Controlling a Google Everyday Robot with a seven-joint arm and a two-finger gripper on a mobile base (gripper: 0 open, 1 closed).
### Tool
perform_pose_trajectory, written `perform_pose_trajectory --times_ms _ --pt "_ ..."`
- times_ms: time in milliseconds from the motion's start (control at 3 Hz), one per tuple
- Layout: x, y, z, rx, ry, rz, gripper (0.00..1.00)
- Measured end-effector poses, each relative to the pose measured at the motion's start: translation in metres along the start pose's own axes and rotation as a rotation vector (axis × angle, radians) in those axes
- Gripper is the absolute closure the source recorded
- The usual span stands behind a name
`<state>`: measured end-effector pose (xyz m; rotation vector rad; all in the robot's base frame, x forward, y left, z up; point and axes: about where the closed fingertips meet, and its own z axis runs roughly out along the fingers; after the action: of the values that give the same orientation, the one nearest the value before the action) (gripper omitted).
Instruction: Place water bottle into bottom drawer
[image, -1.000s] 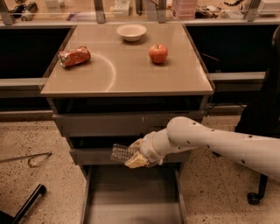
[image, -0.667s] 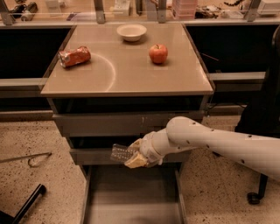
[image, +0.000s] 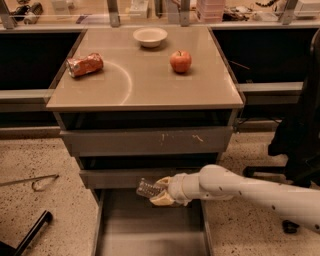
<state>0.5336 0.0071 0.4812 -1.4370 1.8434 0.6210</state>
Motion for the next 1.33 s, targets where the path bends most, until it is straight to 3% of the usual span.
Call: perform_pose_trajectory --times_ms 333,667,1000,1333 --pt "0.055 0.012 0.037 0.012 -0.045 0.059 1.0" --pt "0.069 0.028 0.053 -0.018 -0.054 0.091 1.0" --pt "0.069 0.028 0.053 -0.018 -0.054 0.091 1.0" --pt "0.09 0.028 0.067 -0.012 -0.093 0.117 1.0"
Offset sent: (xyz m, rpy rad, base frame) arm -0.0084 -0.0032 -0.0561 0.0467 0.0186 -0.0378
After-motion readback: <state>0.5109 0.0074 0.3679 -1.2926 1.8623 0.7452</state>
